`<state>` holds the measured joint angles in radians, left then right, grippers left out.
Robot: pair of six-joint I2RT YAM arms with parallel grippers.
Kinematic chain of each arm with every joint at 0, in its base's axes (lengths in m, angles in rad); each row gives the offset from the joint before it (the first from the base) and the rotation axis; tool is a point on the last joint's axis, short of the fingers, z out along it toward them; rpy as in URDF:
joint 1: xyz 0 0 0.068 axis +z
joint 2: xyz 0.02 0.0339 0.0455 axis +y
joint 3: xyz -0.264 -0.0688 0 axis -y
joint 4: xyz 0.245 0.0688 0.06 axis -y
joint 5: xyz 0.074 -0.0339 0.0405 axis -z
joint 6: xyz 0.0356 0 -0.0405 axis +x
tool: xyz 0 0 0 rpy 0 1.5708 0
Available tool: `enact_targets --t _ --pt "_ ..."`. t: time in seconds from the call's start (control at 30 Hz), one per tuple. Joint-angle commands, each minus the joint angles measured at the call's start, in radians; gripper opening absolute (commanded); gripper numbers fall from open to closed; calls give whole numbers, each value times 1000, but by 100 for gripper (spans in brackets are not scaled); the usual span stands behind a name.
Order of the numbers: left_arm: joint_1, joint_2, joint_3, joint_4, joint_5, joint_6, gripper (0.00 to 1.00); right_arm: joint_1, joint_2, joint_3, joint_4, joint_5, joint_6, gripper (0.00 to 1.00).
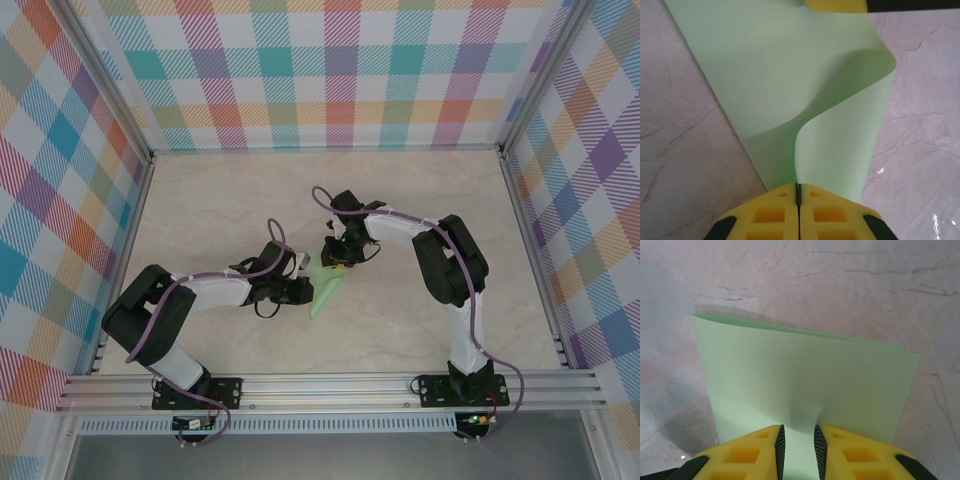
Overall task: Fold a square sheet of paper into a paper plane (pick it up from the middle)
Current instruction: Third fold the triangle at the center of the table.
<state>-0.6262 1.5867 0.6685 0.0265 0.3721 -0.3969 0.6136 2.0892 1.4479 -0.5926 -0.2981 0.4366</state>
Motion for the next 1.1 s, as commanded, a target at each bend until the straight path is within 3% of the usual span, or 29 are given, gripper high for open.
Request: enact_targets --t 0.0,1.07 --pt "11 -15 -2 -23 -13 -9 6 6 32 -11 -71 38 11 26" --pt "11 -8 -4 32 3 20 7 7 35 -26 -64 32 19 27"
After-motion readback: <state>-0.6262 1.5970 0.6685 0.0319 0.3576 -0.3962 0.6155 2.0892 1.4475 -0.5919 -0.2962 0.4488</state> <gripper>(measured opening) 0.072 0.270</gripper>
